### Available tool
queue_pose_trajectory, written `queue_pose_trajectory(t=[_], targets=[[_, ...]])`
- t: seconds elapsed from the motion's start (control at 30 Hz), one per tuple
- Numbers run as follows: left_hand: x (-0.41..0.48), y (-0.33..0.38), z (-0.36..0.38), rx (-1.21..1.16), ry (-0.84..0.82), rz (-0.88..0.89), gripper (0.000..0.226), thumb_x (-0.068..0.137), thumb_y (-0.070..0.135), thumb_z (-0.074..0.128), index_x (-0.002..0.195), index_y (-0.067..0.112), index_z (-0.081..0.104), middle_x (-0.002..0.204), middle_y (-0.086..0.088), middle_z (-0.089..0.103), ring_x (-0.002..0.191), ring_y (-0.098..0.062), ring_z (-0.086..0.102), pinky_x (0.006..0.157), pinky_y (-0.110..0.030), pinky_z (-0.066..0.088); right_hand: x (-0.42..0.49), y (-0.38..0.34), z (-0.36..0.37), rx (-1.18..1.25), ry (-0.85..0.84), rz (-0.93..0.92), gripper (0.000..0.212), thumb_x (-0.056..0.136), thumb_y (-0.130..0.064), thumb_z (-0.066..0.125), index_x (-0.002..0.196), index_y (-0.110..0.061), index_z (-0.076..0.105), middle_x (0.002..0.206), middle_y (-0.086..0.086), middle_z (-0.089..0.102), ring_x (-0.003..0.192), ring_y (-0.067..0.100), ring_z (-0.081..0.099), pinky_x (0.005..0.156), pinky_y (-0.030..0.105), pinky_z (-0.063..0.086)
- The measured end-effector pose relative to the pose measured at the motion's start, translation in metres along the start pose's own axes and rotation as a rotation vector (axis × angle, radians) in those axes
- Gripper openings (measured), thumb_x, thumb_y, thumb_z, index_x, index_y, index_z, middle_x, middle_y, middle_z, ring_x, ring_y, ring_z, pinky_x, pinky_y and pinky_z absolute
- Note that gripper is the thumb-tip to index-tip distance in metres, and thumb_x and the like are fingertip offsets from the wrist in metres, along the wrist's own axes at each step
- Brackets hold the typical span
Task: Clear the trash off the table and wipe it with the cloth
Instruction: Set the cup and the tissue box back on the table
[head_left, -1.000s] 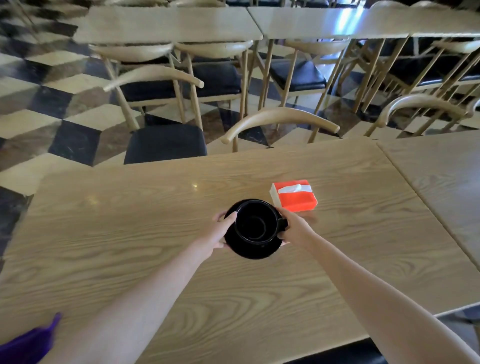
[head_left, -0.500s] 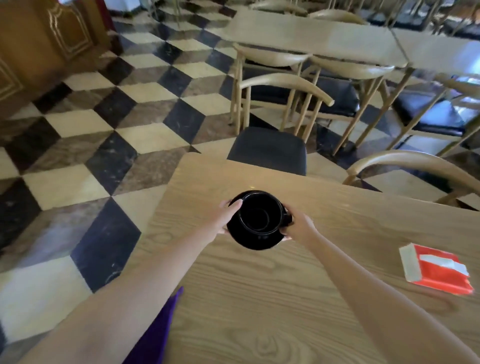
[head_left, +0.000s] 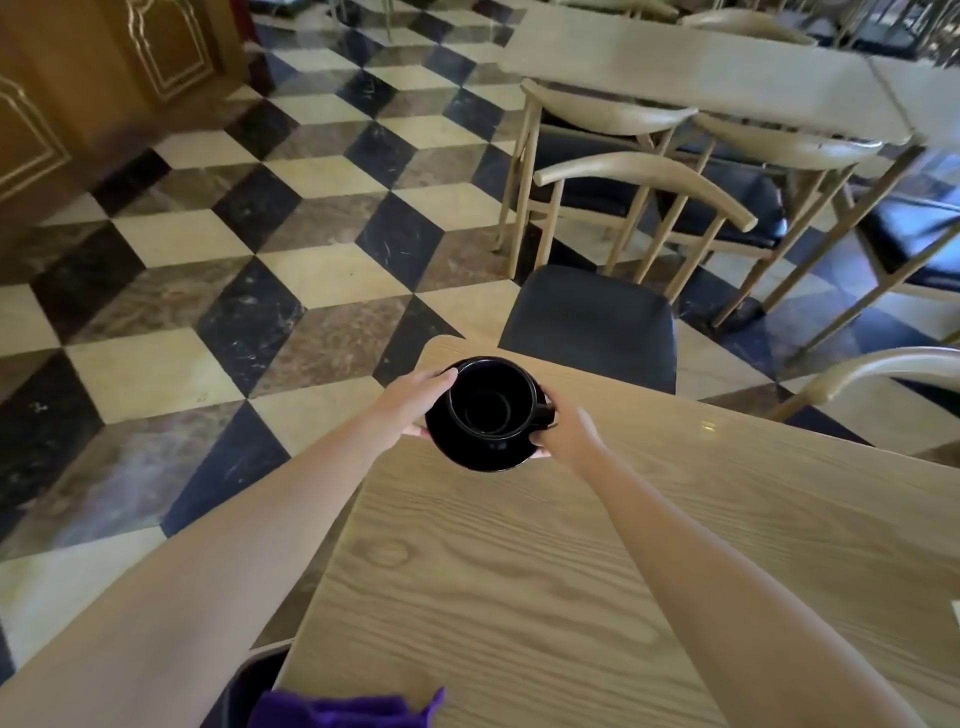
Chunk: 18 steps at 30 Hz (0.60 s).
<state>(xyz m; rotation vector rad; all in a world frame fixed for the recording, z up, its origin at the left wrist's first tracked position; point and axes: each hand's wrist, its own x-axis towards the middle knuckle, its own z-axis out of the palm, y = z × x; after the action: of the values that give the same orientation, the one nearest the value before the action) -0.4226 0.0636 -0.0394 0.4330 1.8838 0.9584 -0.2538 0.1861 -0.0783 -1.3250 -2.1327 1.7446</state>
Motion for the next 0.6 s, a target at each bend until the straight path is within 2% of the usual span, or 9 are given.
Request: queue_pose_trajectory(t=[0.2, 0.3, 0.37, 0.43, 0.47, 0.53, 0.57, 0.6], targets=[[0.027, -0.01, -0.008, 0.033, -0.03, -0.017, 0.043, 0.092, 0.048, 0.044, 0.13, 0.029, 0.051, 0.133, 0.001, 0.05, 0.105, -0.015, 0.047, 0.071, -0.034, 0.054, 0.013, 0.005, 0.016, -0.039, 0.024, 0.065, 0.074, 0.075, 0.017, 0.045, 0.132, -0.03, 0.045, 0.096, -0.009, 0.059, 0.09, 0.025, 0.067, 0.069, 0.042, 0.061], [0.032, -0.013, -0.008, 0.036, -0.037, -0.011, 0.045, 0.091, 0.051, 0.043, 0.13, 0.029, 0.05, 0.132, 0.002, 0.051, 0.106, -0.014, 0.048, 0.069, -0.032, 0.053, 0.016, 0.006, 0.019, -0.076, 0.031, 0.071, 0.07, 0.075, 0.016, 0.044, 0.129, -0.028, 0.048, 0.093, -0.011, 0.06, 0.09, 0.025, 0.067, 0.07, 0.043, 0.061], [0.032, -0.014, -0.007, 0.048, -0.037, -0.006, 0.046, 0.091, 0.052, 0.041, 0.131, 0.029, 0.049, 0.131, 0.002, 0.051, 0.106, -0.014, 0.047, 0.068, -0.031, 0.051, 0.016, 0.005, 0.017, -0.115, 0.019, 0.075, 0.069, 0.075, 0.015, 0.044, 0.129, -0.028, 0.048, 0.09, -0.016, 0.058, 0.084, 0.02, 0.067, 0.064, 0.034, 0.062], [0.032, -0.013, -0.005, 0.074, -0.035, -0.007, 0.047, 0.093, 0.051, 0.037, 0.133, 0.028, 0.047, 0.13, 0.002, 0.05, 0.106, -0.015, 0.047, 0.073, -0.034, 0.052, 0.014, 0.0, 0.013, -0.174, -0.012, 0.079, 0.067, 0.077, 0.013, 0.046, 0.13, -0.029, 0.046, 0.087, -0.017, 0.057, 0.072, 0.013, 0.068, 0.058, 0.026, 0.06], [0.033, -0.012, -0.005, 0.091, -0.029, -0.01, 0.047, 0.094, 0.05, 0.036, 0.133, 0.026, 0.047, 0.128, 0.001, 0.05, 0.107, -0.016, 0.048, 0.077, -0.035, 0.052, 0.013, -0.004, 0.011, -0.203, -0.035, 0.086, 0.066, 0.078, 0.011, 0.048, 0.13, -0.029, 0.045, 0.086, -0.017, 0.057, 0.069, 0.013, 0.068, 0.059, 0.026, 0.06], [0.03, -0.008, -0.004, 0.143, -0.018, -0.012, 0.045, 0.096, 0.047, 0.032, 0.131, 0.024, 0.048, 0.12, 0.002, 0.049, 0.113, -0.02, 0.049, 0.083, -0.037, 0.051, 0.008, -0.012, 0.008, -0.272, -0.099, 0.094, 0.063, 0.079, 0.007, 0.051, 0.131, -0.027, 0.042, 0.091, -0.009, 0.061, 0.076, 0.023, 0.07, 0.07, 0.037, 0.061], [0.028, -0.005, -0.004, 0.196, -0.015, 0.008, 0.042, 0.097, 0.045, 0.029, 0.125, 0.024, 0.052, 0.112, 0.004, 0.048, 0.111, -0.02, 0.05, 0.083, -0.036, 0.047, 0.005, -0.016, 0.006, -0.335, -0.127, 0.082, 0.061, 0.079, 0.005, 0.052, 0.132, -0.023, 0.04, 0.099, 0.0, 0.063, 0.083, 0.029, 0.07, 0.075, 0.043, 0.06], [0.026, -0.002, -0.004, 0.271, -0.011, 0.041, 0.037, 0.097, 0.045, 0.028, 0.11, 0.026, 0.057, 0.103, 0.007, 0.048, 0.103, -0.019, 0.051, 0.083, -0.035, 0.043, 0.003, -0.02, 0.004, -0.401, -0.142, 0.075, 0.06, 0.079, 0.004, 0.054, 0.133, -0.018, 0.039, 0.11, 0.008, 0.062, 0.09, 0.033, 0.068, 0.078, 0.047, 0.059]])
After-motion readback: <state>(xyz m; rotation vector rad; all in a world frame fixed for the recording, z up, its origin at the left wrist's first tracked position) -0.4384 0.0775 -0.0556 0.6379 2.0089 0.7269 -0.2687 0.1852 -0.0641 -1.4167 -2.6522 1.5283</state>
